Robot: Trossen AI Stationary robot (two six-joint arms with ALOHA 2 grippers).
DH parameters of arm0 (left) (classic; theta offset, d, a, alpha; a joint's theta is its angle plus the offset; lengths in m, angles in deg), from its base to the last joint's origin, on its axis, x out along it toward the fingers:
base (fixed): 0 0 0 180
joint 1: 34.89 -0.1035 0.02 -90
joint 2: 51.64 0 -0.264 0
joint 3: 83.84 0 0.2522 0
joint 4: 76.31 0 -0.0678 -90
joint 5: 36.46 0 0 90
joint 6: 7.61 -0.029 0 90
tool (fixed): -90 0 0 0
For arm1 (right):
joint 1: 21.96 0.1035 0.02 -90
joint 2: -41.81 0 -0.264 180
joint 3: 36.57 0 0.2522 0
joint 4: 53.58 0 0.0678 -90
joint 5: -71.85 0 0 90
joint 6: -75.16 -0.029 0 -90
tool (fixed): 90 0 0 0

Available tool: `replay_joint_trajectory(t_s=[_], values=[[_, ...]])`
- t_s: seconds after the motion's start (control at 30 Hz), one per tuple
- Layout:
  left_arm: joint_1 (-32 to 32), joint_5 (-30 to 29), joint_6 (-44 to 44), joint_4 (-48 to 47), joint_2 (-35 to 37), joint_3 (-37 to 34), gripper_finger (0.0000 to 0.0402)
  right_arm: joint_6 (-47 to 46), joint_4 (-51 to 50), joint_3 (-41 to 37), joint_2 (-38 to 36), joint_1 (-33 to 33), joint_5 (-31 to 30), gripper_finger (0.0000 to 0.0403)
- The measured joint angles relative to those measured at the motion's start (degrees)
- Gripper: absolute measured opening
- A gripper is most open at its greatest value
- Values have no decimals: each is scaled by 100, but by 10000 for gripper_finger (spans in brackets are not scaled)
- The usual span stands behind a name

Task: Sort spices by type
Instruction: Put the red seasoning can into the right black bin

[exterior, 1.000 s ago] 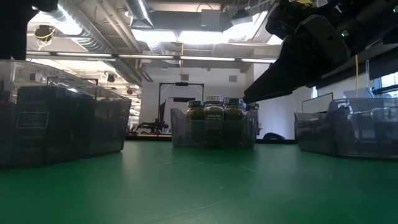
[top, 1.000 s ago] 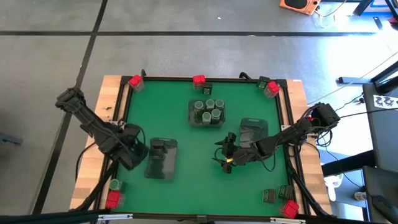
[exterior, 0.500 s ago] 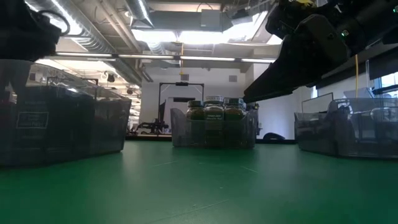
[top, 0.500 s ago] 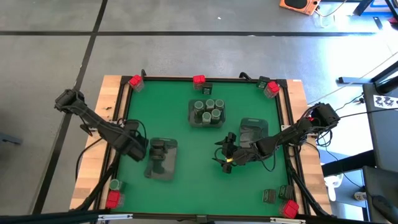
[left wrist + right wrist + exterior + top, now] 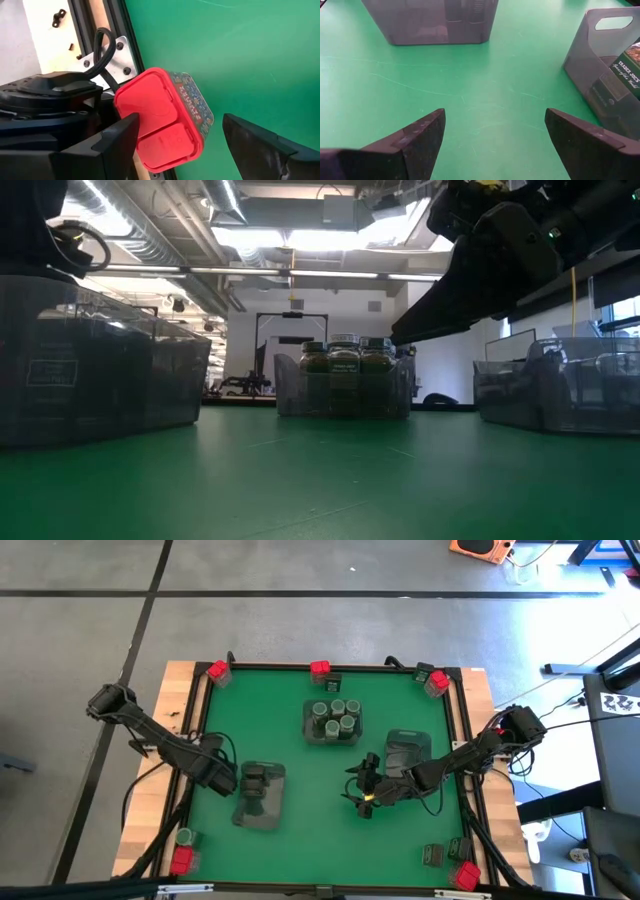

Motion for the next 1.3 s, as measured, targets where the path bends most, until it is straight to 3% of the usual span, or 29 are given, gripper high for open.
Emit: replay_joint_trajectory(t_s=[0.5,1.3], values=[[-320,169,-501,188,2,5,282,1,-17,0,0,0,9,342],[-271,298,-1181,408,13,163,283,2,-46,0,0,0,0,342]])
